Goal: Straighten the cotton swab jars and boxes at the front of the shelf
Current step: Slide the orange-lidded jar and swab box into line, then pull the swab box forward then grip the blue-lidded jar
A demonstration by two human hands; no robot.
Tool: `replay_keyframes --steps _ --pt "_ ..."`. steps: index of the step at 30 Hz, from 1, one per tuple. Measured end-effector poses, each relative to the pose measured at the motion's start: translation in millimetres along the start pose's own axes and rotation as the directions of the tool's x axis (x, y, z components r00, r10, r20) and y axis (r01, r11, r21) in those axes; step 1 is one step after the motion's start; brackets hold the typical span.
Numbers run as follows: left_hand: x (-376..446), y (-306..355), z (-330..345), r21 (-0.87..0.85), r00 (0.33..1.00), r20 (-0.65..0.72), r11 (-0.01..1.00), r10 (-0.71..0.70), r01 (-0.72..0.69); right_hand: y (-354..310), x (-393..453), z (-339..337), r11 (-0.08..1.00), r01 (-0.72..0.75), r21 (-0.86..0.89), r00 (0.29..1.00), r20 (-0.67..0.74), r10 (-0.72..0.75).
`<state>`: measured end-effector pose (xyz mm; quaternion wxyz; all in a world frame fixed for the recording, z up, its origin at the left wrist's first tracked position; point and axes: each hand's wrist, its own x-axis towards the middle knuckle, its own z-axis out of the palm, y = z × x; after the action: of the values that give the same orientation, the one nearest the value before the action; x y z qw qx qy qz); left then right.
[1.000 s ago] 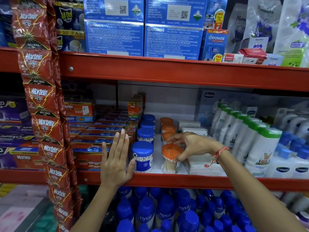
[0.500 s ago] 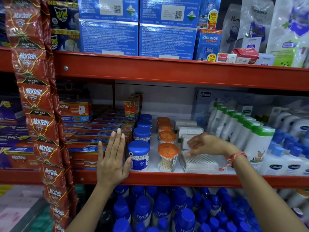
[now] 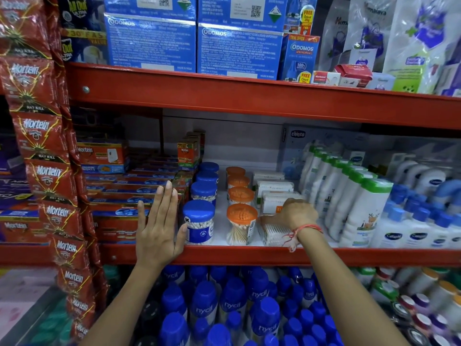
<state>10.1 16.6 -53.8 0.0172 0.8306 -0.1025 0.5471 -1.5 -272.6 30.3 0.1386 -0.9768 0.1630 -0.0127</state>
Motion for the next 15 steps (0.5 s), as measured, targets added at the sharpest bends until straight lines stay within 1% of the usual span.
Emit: replay_keyframes --steps 1,2,3,4,6,7,8,10,12,15 --pt "-0.2 0.3 -0.1 0.000 1.000 0.000 1.000 0.001 -0.001 -0.7 -0.8 -1.2 0.999 0.052 0.000 0.999 -0.013 -0.052" --pt "-0.5 0.5 -0.2 0.000 1.000 0.000 1.000 0.001 -0.001 -1.7 -4.8 -6.0 0.998 0.047 0.031 0.997 -0.060 -0.045" --pt "-0.6 0.9 -0.3 0.000 1.000 -0.001 1.000 0.000 0.000 -1.8 -4.8 -6.7 0.994 0.002 0.110 0.994 -0.107 0.010" --pt "-0.6 1.0 -0.3 0.000 1.000 -0.003 1.000 -0.002 0.002 -6.2 -7.4 -8.9 0.998 -0.019 0.061 0.988 -0.151 0.028" --pt "0.1 0.1 -0.6 0.001 1.000 -0.011 1.000 -0.003 0.003 -14.1 -6.6 -9.5 1.000 0.004 -0.012 0.965 -0.261 -0.008" --pt "0.4 -0.3 -0.5 0.005 1.000 -0.013 1.000 -0.001 0.001 -12.4 -8.1 -8.3 1.000 0.025 -0.005 0.954 -0.299 -0.026" --pt "0.4 -0.3 -0.3 0.008 1.000 -0.014 1.000 0.002 -0.002 -10.3 -6.7 -5.0 1.000 0.014 -0.017 0.945 -0.325 -0.019" --pt "-0.2 0.0 0.3 0.011 1.000 -0.017 1.000 0.009 -0.009 -3.9 -9.4 2.9 1.000 -0.004 0.010 0.903 -0.429 0.008" --pt "-0.9 -0.2 0.5 0.015 1.000 -0.019 1.000 0.011 -0.011 2.0 -11.0 15.4 1.000 -0.004 0.027 0.840 -0.543 0.018" --pt "-0.5 0.0 0.1 0.016 1.000 -0.021 1.000 0.006 -0.005 7.4 -19.5 32.7 0.974 0.042 0.224 0.770 -0.629 0.111"
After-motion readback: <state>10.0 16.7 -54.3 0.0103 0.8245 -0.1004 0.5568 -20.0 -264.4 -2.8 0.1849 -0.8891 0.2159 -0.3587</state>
